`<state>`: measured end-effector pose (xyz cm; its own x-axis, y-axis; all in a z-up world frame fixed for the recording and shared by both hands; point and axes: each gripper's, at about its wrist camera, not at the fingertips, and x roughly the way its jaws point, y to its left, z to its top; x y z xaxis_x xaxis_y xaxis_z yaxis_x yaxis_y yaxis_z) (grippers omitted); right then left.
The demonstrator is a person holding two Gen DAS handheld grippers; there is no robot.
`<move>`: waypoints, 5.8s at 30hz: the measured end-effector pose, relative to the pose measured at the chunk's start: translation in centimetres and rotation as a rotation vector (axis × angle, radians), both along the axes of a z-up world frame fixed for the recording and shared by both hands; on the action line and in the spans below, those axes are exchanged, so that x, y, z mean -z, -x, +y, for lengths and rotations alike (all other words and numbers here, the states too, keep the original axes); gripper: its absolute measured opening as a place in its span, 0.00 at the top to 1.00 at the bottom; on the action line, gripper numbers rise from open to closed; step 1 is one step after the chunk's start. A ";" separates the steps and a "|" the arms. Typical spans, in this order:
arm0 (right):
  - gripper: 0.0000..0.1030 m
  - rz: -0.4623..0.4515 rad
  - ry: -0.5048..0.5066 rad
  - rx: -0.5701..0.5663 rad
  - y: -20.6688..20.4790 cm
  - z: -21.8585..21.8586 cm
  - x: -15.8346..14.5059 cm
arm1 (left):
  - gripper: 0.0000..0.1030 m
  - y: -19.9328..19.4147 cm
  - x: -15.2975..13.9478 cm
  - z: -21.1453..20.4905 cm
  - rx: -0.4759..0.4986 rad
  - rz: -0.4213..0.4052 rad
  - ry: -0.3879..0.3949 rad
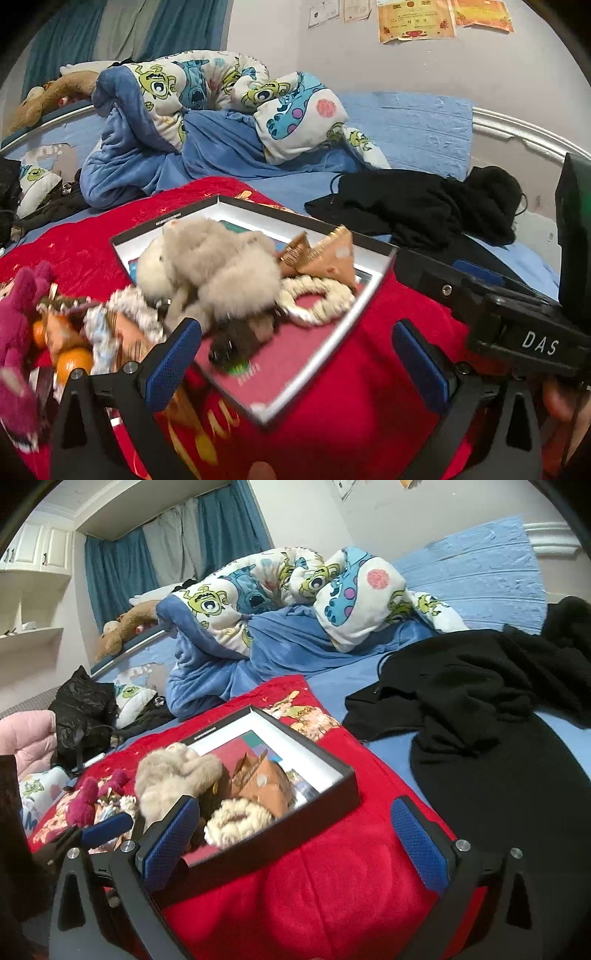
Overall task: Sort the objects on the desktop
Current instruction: 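Move both tools back to the pile of toys, then grasp the pink plush bunny by its head with the left tool, then lift and carry the pink bunny with the left tool over the black box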
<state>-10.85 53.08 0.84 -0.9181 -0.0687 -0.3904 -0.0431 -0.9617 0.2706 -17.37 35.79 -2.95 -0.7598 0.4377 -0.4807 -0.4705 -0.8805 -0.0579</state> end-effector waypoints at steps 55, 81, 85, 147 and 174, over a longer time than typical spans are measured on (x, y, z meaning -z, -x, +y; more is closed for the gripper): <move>0.00 0.084 0.217 -0.274 -1.6 -18.7 -3.4 | 0.00 -9.1 -2.3 -28.7 -0.410 -0.077 -0.113; 0.00 0.011 0.049 -0.372 2.6 -20.2 -2.0 | 0.00 1.0 -3.6 -29.6 -0.444 -0.119 -0.059; 0.07 0.000 0.009 -0.396 3.1 -20.1 -1.0 | 0.00 3.3 -3.1 -29.6 -0.435 -0.125 -0.048; 0.93 -0.070 0.017 -0.207 2.9 -19.5 -1.0 | 0.29 5.8 -2.3 -30.6 -0.336 -0.068 -0.095; 0.92 0.087 0.254 -0.217 -1.0 -15.5 -4.7 | 0.29 -3.0 -12.7 -22.9 -0.210 0.041 -0.099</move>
